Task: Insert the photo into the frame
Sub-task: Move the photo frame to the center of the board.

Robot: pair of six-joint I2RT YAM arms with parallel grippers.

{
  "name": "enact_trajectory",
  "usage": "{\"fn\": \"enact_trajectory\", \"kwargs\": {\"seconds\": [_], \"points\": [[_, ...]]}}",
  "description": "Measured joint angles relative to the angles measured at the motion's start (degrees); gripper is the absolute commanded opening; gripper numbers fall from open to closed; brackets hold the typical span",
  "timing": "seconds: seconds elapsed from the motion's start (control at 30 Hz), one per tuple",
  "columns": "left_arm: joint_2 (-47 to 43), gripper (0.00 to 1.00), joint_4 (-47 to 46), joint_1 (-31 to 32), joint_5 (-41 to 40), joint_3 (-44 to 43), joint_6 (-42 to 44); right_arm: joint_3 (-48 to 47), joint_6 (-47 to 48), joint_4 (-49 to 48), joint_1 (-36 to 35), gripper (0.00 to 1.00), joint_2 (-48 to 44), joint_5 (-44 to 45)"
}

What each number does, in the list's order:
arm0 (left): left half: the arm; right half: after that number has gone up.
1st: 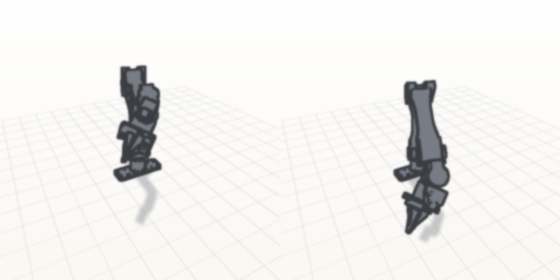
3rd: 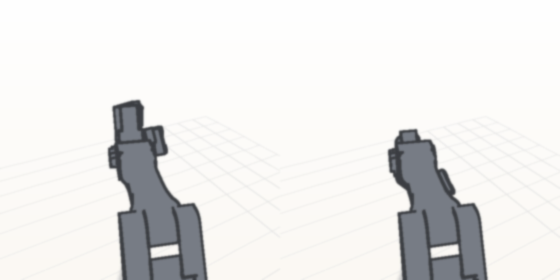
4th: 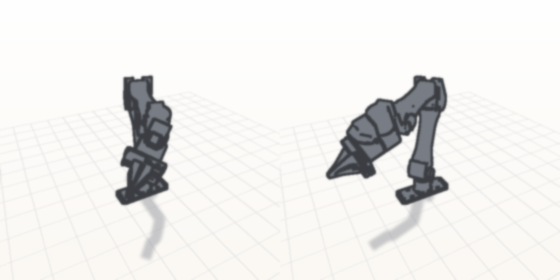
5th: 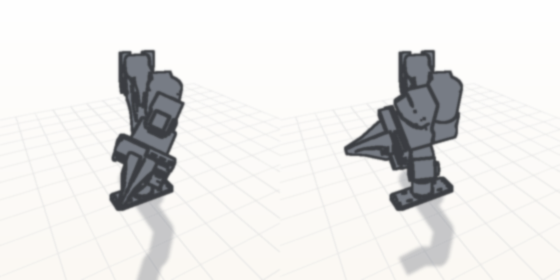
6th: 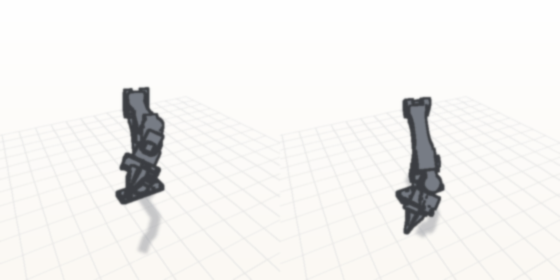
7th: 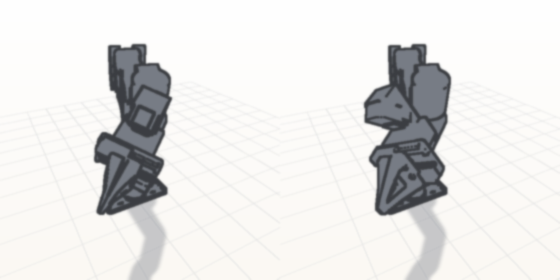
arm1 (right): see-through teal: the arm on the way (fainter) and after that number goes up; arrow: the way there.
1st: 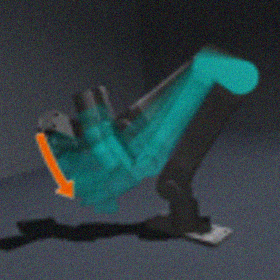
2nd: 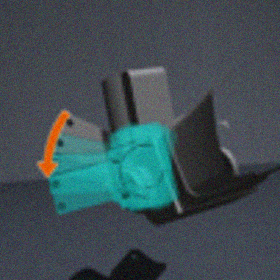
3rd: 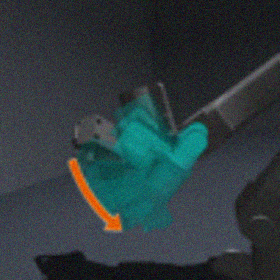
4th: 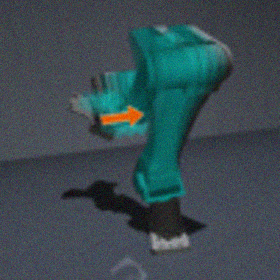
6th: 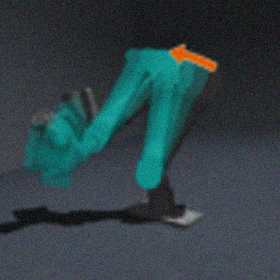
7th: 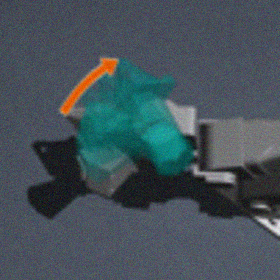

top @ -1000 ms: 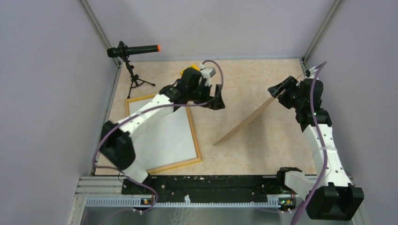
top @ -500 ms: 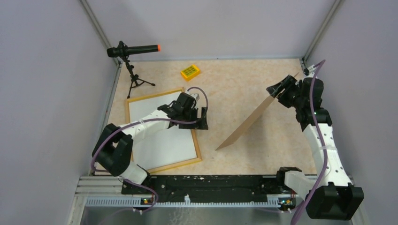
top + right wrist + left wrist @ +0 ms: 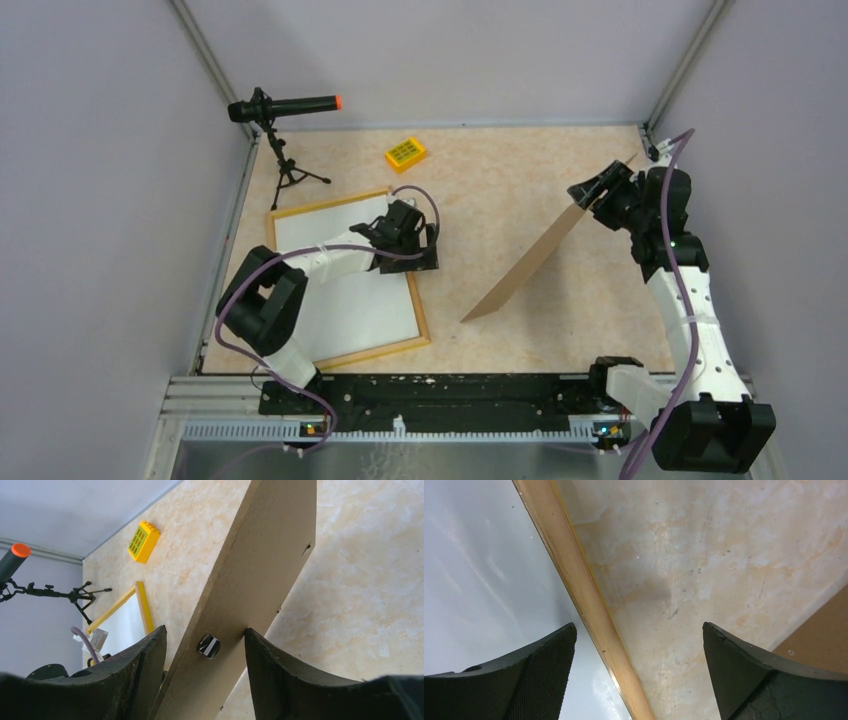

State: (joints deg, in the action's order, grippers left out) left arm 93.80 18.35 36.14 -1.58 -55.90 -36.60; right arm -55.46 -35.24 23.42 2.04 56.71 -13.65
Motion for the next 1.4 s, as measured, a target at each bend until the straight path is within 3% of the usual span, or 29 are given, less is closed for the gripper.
{"fn": "enact_trajectory", "kwargs": {"seconds": [0.3, 0.63, 0.9, 1.07, 1.17, 1.27, 1.4], "points": [[4.5, 0.98, -4.0, -0.1, 1.3, -3.4, -0.3, 0.7, -0.2, -0.9, 0.0, 0.0, -0.1, -0.9], [10.5, 0.99, -7.5, -0.1, 10.6, -10.1, 3.5, 0.7, -0.1, -1.2, 0.0, 0.0, -0.1, -1.7], [2.1, 0.98, 1.2, 1.1, 20.1, -18.8, 7.7, 0.7, 0.7, -0.9, 0.0, 0.0, -0.1, -2.3], [-1.7, 0.98, 7.7, 10.4, 17.3, -38.9, 10.5, 0.7, 1.1, 0.4, 0.0, 0.0, -0.1, -2.3], [1.0, 0.97, 14.7, 21.8, 11.4, -53.4, 13.1, 0.7, 1.2, 1.6, 0.0, 0.0, -0.1, -2.3], [5.9, 0.94, 20.7, 28.7, 4.5, -64.1, 15.5, 0.7, 1.2, 2.1, 0.0, 0.0, -0.1, -2.3], [11.4, 0.83, 25.4, 31.7, -2.8, -68.0, 17.3, 0.7, 1.2, 2.1, 0.0, 0.0, -0.1, -2.3]]}}
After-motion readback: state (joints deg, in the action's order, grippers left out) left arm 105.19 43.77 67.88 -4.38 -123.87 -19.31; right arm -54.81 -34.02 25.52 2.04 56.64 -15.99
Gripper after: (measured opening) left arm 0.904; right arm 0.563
